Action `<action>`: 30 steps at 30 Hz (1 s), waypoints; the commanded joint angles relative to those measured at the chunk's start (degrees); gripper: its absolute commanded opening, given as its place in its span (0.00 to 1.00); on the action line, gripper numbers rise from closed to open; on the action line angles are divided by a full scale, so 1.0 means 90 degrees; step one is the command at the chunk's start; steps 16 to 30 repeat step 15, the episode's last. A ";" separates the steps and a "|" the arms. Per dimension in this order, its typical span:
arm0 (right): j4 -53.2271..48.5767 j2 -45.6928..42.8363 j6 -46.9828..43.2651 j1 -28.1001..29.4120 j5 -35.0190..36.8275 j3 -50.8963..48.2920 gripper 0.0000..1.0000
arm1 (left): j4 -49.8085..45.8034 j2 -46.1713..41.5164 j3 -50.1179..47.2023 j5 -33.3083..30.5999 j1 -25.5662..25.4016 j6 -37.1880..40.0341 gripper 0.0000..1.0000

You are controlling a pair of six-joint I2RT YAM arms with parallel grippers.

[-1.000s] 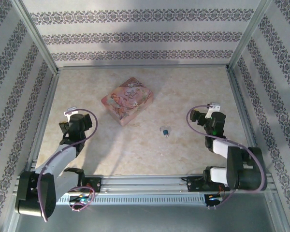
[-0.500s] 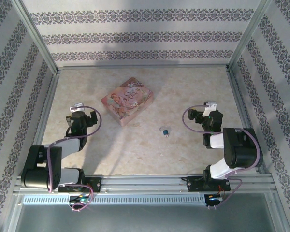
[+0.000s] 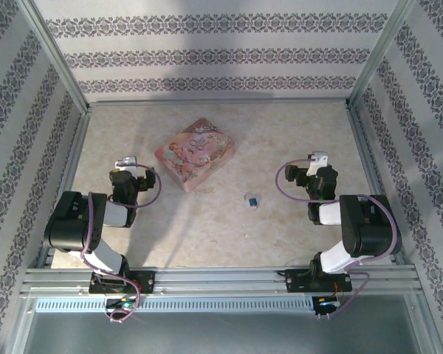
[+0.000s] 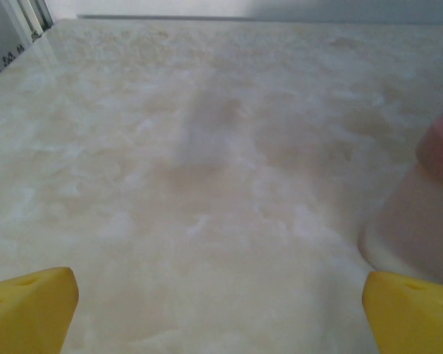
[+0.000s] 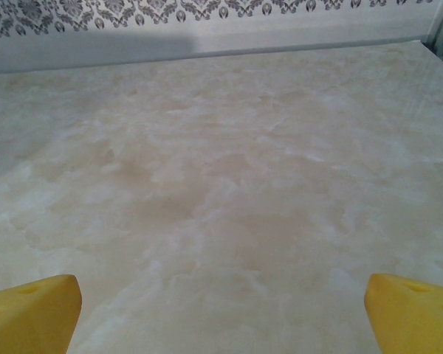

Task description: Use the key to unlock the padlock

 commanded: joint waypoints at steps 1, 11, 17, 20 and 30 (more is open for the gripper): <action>-0.0017 -0.0051 -0.0108 0.0066 0.0171 0.0122 0.98 | 0.0341 0.0044 0.0147 0.0109 0.0094 0.0082 0.99; -0.0200 -0.0042 -0.0255 0.0134 0.0024 0.0381 0.98 | 0.0224 0.0007 0.0173 0.0168 0.0094 0.0102 0.99; -0.0193 -0.0050 -0.0254 0.0134 0.0026 0.0376 0.98 | 0.0174 0.0011 0.0195 0.0179 0.0094 0.0099 0.99; -0.0193 -0.0050 -0.0254 0.0134 0.0026 0.0376 0.98 | 0.0174 0.0011 0.0195 0.0179 0.0094 0.0099 0.99; -0.0193 -0.0050 -0.0254 0.0134 0.0026 0.0376 0.98 | 0.0174 0.0011 0.0195 0.0179 0.0094 0.0099 0.99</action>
